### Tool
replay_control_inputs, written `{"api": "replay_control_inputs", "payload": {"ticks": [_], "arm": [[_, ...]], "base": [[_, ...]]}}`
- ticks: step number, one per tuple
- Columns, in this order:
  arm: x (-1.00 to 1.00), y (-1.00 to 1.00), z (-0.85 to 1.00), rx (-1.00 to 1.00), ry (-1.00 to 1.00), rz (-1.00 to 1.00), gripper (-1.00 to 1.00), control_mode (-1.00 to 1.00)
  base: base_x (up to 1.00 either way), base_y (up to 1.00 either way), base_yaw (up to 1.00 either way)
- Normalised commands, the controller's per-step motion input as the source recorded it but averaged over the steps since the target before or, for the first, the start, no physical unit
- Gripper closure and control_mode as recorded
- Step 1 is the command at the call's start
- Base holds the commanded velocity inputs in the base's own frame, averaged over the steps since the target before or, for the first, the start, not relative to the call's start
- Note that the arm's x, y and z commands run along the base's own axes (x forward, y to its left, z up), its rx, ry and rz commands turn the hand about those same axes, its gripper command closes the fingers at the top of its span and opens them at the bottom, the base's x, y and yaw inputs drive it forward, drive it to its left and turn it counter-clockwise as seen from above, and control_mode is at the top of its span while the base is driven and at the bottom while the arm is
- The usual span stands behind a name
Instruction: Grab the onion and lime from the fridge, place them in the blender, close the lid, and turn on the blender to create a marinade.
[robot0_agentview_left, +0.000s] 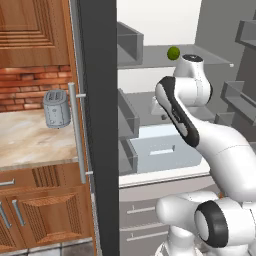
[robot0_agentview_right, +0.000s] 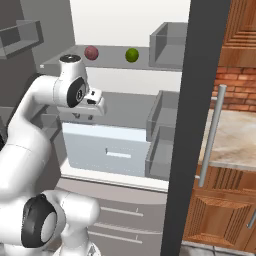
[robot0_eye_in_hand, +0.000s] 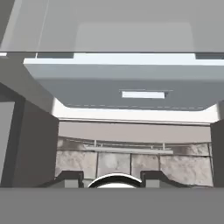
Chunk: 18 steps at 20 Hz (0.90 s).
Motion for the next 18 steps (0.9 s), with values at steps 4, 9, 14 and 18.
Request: {"api": "replay_control_inputs", "payload": {"ticks": [4,9,14,18], "arm": [[-0.29,0.03,0.0,-0.01,-0.18,0.0,-1.0,-1.0],[-0.46,0.1,0.48,-0.04,-0.43,0.0,-1.0,-1.0],[-0.03,-0.05,0.98,0.0,-0.34,0.0,-1.0,-1.0],[0.08,-0.31,1.0,0.0,-0.18,-0.01,-1.0,-1.0]], "base": [[0.0,0.0,0.0],[0.0,0.0,0.0],[0.0,0.0,0.0],[0.0,0.0,0.0]]}}
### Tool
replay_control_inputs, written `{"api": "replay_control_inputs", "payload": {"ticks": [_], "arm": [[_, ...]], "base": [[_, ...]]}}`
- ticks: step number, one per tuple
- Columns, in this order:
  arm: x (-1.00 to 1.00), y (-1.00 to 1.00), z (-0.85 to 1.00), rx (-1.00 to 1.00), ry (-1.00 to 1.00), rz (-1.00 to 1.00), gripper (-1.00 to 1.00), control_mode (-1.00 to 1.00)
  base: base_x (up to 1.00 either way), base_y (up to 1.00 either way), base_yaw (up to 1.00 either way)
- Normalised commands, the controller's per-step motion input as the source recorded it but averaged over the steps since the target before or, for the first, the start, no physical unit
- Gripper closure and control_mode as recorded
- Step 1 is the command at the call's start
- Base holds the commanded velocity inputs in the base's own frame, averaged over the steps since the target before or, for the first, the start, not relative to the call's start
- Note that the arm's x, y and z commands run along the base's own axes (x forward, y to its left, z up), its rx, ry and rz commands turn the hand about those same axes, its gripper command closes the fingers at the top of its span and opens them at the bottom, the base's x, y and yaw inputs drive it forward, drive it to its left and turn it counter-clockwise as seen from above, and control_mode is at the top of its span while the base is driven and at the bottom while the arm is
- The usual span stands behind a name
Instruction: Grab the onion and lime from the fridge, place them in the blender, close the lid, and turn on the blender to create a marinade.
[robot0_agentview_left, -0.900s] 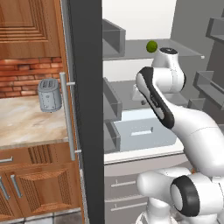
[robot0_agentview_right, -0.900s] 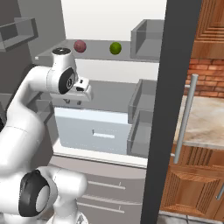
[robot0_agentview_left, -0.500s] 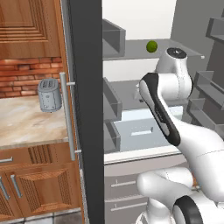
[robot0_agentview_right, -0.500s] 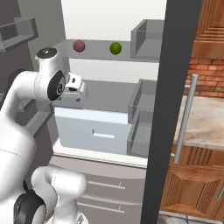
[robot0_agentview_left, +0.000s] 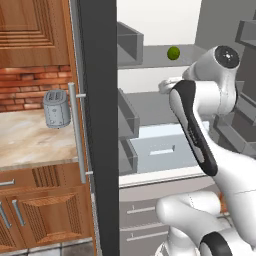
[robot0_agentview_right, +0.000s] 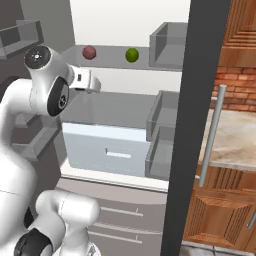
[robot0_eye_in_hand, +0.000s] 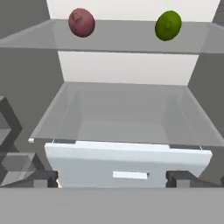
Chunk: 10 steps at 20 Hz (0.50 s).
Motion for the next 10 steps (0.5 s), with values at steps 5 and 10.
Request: {"api": "replay_control_inputs", "payload": {"ticks": [5,10], "arm": [[0.24,-0.38,0.79,0.0,-0.04,-0.06,-1.0,-1.0],[0.57,-0.18,0.43,0.01,0.01,-0.05,-1.0,-1.0]], "base": [[0.0,0.0,0.0],[0.0,0.0,0.0]]}}
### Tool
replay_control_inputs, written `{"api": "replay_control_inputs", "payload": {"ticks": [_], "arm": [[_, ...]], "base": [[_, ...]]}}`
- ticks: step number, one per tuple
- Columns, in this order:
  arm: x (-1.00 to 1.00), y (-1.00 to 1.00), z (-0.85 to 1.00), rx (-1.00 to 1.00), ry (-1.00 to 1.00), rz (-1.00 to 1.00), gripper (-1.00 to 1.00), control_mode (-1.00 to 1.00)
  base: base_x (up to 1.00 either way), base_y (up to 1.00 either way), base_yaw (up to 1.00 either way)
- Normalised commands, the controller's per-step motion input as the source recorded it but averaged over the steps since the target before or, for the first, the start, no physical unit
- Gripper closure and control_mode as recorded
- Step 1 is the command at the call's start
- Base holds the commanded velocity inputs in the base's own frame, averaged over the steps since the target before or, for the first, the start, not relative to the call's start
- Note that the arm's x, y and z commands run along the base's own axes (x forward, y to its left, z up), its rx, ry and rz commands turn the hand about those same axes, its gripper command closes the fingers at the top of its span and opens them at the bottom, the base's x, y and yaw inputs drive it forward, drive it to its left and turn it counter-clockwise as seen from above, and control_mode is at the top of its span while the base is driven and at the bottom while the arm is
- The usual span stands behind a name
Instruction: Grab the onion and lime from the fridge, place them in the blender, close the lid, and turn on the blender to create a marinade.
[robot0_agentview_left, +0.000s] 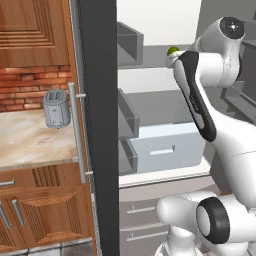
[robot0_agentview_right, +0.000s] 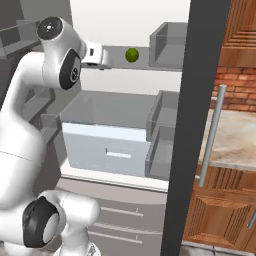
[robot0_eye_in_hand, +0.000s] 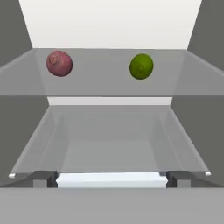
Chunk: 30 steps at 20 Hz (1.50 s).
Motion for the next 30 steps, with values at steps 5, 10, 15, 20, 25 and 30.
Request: {"api": "replay_control_inputs", "payload": {"ticks": [5,10,15,20,25,30], "arm": [[0.61,-0.24,-0.01,0.02,0.01,0.0,-1.0,-1.0],[0.42,-0.33,-0.1,0.0,0.0,-0.02,-1.0,-1.0],[0.54,-0.03,-0.06,0.0,0.0,-0.08,-1.0,-1.0],[0.57,-0.16,-0.21,0.0,0.0,-0.05,-1.0,-1.0],[0.57,-0.08,-0.14,0.0,0.0,-0.02,-1.0,-1.0],[0.54,-0.1,-0.06,0.0,0.0,0.0,-1.0,-1.0]], "base": [[0.0,0.0,0.0],[0.0,0.0,0.0],[0.0,0.0,0.0],[0.0,0.0,0.0],[0.0,0.0,0.0],[0.0,0.0,0.0]]}}
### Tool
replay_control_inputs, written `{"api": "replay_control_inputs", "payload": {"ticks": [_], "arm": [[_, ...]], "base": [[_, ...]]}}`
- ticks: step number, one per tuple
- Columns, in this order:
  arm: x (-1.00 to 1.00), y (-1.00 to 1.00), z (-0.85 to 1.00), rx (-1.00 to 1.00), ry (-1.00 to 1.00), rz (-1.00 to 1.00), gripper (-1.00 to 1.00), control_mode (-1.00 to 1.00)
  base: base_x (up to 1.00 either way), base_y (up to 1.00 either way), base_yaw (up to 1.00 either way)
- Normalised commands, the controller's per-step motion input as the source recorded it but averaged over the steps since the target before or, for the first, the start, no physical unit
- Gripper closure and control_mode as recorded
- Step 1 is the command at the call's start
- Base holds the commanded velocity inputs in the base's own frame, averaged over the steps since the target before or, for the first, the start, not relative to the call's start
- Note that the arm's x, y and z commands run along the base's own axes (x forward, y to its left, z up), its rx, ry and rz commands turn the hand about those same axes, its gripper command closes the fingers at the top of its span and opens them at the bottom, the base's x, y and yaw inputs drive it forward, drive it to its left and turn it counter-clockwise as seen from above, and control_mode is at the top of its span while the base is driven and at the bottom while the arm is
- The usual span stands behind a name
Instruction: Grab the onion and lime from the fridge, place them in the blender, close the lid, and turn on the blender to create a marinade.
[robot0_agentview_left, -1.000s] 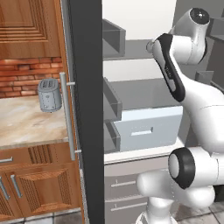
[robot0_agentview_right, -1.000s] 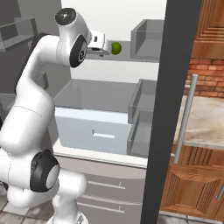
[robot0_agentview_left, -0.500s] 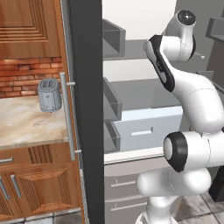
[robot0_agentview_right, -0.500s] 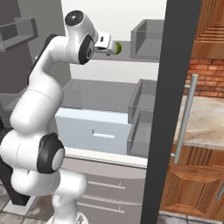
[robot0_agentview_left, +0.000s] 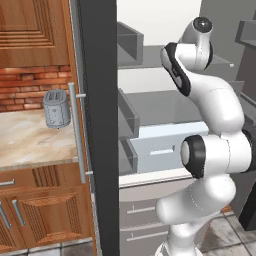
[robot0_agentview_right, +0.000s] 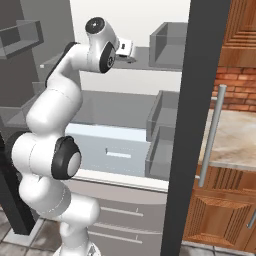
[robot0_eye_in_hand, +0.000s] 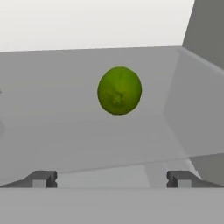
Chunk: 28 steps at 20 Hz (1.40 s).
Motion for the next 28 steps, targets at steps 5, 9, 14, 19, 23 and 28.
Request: {"api": "replay_control_inputs", "payload": {"ticks": [5,9,14,19,23,28], "arm": [[0.45,-0.16,-0.01,0.0,0.0,0.0,-1.0,-1.0],[0.43,-0.13,0.0,0.0,0.0,0.0,-1.0,-1.0],[0.44,-0.09,0.0,0.0,0.0,0.0,-1.0,-1.0],[0.44,-0.03,-0.04,0.0,0.02,0.0,-1.0,-1.0],[0.42,-0.02,-0.07,0.0,0.02,0.0,-1.0,-1.0],[0.24,0.0,-0.13,0.0,0.03,0.0,-1.0,-1.0]], "base": [[0.0,0.0,0.0],[0.0,0.0,0.0],[0.0,0.0,0.0],[0.0,0.0,0.0],[0.0,0.0,0.0],[0.0,0.0,0.0]]}}
